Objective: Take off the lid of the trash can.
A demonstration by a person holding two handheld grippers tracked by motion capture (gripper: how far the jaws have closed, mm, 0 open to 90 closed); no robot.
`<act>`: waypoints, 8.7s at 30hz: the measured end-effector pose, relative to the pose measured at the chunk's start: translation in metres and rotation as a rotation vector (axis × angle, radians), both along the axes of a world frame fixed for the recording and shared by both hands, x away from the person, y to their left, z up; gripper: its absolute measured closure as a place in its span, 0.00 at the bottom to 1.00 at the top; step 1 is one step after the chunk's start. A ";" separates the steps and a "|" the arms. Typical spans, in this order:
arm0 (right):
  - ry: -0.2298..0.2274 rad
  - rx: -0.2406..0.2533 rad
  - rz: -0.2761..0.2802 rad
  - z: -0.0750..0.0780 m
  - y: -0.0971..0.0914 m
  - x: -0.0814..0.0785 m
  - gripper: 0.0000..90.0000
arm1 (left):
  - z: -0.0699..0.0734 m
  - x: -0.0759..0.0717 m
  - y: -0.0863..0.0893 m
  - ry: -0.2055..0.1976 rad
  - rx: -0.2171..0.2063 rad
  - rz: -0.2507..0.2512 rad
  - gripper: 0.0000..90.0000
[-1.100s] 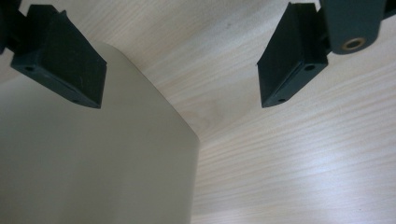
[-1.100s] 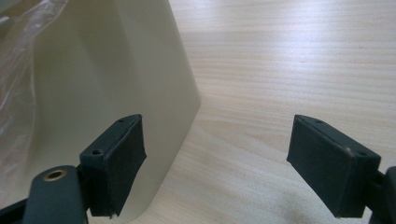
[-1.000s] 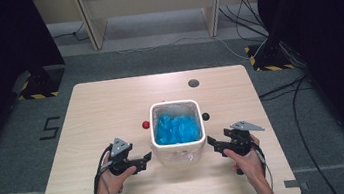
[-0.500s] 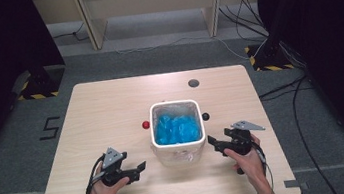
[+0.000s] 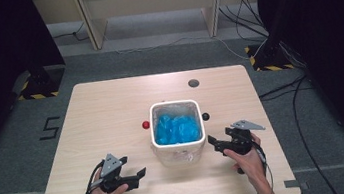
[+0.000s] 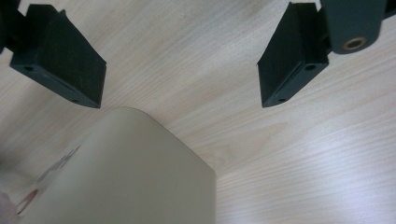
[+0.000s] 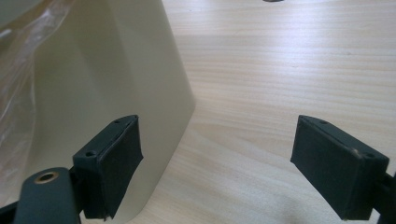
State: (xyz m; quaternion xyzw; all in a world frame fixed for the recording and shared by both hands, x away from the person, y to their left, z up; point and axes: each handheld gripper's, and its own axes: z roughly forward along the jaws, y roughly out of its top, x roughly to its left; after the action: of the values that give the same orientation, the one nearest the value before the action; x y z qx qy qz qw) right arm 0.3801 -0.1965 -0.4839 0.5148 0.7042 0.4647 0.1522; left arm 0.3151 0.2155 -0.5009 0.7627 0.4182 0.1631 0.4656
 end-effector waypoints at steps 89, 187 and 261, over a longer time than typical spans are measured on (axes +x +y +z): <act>0.047 -0.249 0.185 0.095 0.073 0.082 0.75 | 0.068 0.018 -0.078 -0.219 0.093 -0.125 0.21; 0.191 -0.138 -0.193 0.040 -0.122 0.031 0.86 | 0.041 0.004 -0.032 -0.120 0.030 -0.069 0.21; 0.080 -0.156 -0.256 0.013 -0.088 0.012 0.34 | 0.018 0.008 -0.020 -0.045 0.020 -0.046 0.20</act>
State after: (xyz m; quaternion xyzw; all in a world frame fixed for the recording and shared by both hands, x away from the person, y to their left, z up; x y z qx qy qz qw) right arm 0.3924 -0.2846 -0.4711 0.6051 0.6721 0.3646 0.2218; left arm 0.3231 0.1956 -0.4825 0.7728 0.3884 0.1739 0.4709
